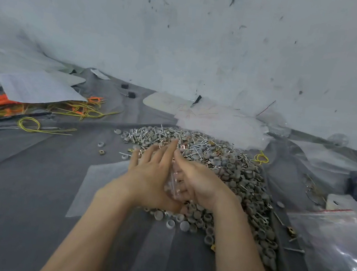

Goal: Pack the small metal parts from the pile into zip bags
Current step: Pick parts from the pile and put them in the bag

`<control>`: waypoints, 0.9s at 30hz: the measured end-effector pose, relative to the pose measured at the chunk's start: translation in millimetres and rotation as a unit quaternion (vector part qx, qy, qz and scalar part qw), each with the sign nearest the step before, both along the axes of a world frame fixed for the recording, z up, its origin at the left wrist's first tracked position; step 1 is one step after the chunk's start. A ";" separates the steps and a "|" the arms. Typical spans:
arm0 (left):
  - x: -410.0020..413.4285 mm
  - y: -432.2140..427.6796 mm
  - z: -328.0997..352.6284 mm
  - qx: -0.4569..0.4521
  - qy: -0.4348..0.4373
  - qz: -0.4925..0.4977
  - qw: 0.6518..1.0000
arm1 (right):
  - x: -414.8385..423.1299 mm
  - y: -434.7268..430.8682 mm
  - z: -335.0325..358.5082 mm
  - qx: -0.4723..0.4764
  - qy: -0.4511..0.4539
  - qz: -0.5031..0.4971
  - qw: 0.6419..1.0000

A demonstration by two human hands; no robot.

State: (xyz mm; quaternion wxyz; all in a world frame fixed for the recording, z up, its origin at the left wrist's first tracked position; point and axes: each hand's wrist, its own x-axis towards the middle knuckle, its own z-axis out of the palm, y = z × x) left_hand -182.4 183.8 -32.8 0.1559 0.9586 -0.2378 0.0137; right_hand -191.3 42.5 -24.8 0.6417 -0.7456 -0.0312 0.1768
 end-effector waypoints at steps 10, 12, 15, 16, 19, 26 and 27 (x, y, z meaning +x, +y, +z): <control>22.0 82.6 2.5 -0.180 0.040 0.086 0.979 | 68.6 71.6 -12.5 -0.074 -0.170 -0.160 0.970; 23.9 106.4 5.9 -0.245 0.019 0.114 0.963 | 91.7 102.2 -24.6 -0.192 -0.243 -0.158 0.938; 25.8 131.4 8.9 -0.287 -0.017 0.153 0.946 | 122.2 148.6 -50.5 -0.270 -0.259 -0.062 0.925; 28.1 137.8 8.5 -0.290 -0.029 0.164 0.942 | 132.1 161.5 -61.0 -0.308 -0.266 -0.028 0.913; 36.8 148.1 7.3 -0.283 -0.041 0.191 0.939 | 152.4 182.5 -78.8 -0.480 -0.280 0.037 0.831; 51.6 145.6 4.5 -0.276 -0.014 0.208 0.938 | 133.6 187.6 -80.8 -0.544 -0.311 0.060 0.777; 52.1 141.9 4.6 -0.275 -0.007 0.205 0.939 | 119.7 186.5 -83.3 -0.554 -0.323 0.068 0.764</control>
